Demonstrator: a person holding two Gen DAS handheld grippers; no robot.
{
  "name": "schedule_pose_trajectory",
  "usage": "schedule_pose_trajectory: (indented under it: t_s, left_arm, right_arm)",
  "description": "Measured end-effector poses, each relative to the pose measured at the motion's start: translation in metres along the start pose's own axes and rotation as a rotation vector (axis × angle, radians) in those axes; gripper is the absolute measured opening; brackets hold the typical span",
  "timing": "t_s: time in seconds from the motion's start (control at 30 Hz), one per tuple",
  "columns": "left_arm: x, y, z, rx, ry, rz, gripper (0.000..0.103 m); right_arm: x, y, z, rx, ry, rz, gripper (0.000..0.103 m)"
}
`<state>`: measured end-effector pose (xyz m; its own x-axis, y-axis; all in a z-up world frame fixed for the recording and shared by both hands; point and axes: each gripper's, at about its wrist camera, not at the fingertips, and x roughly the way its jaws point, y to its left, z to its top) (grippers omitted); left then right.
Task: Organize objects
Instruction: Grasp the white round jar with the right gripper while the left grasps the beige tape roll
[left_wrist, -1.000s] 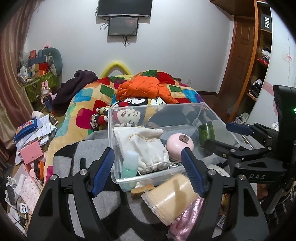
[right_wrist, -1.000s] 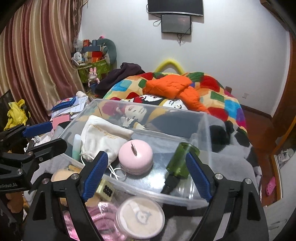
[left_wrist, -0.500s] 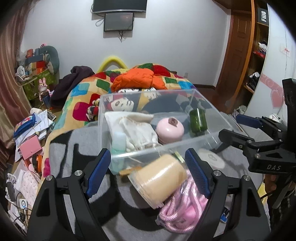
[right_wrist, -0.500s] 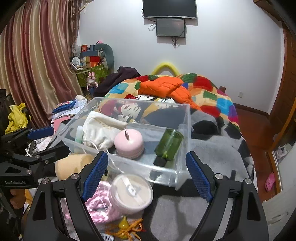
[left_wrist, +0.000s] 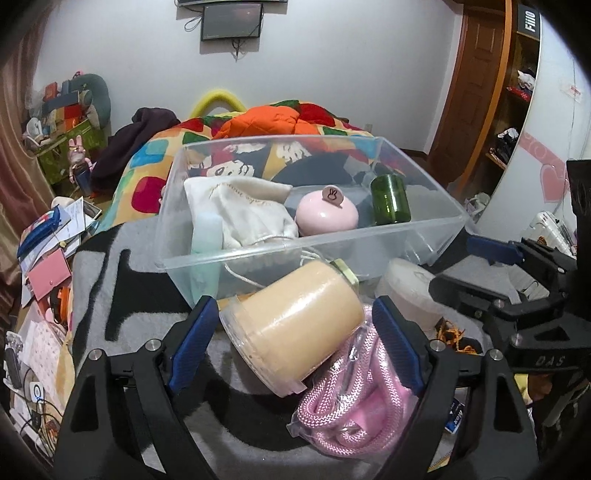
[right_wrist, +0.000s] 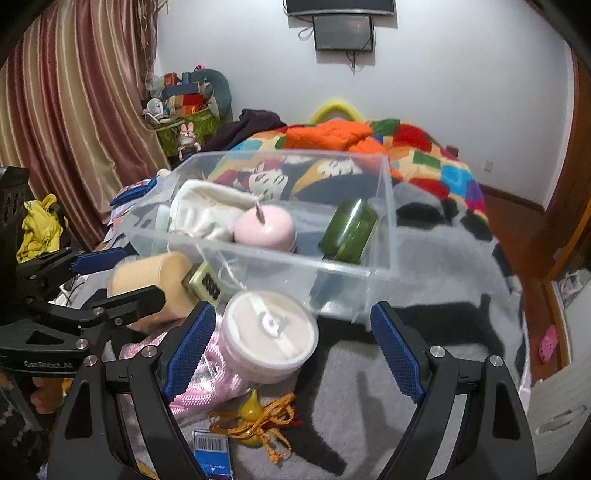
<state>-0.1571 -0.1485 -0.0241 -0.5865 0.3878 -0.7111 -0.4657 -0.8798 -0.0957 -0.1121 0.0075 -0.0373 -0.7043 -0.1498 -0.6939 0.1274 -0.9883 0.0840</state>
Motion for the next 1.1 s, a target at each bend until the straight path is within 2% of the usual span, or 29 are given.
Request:
schedule_pose_trajectory:
  t_s: [0.3,0.47,0.67,0.8,0.9,0.97,1.03,1.1]
  left_arm:
    - [0.02,0.003,-0.011,-0.037,0.054,-0.023,0.088]
    - [0.021,0.001,-0.016,-0.019,0.054,-0.009,0.088]
    - [0.015,0.008,-0.026,0.011,0.046,0.037,0.09]
    - [0.011,0.023,-0.03,-0.038,0.068,0.012,0.09]
    - [0.007,0.023,-0.031,-0.042,0.064,0.004,0.09]
    - [0.004,0.019,-0.028,-0.038,0.057,-0.029,0.09]
    - [0.001,0.014,-0.025,-0.035,0.047,-0.049,0.09]
    - [0.0,0.008,-0.019,-0.033,0.036,-0.057,0.09]
  right_arm:
    - [0.017,-0.002,-0.01,0.027,0.054,0.038,0.084]
    - [0.027,-0.005,-0.012,0.059,0.091,0.103,0.084]
    - [0.038,-0.007,-0.011,0.067,0.121,0.113,0.084]
    - [0.043,-0.005,-0.011,0.058,0.132,0.122,0.083]
    - [0.048,-0.005,-0.012,0.055,0.142,0.132,0.083]
    - [0.049,-0.006,-0.012,0.058,0.14,0.142,0.083]
    - [0.049,-0.006,-0.011,0.057,0.138,0.149,0.078]
    - [0.048,-0.004,-0.011,0.051,0.139,0.167,0.068]
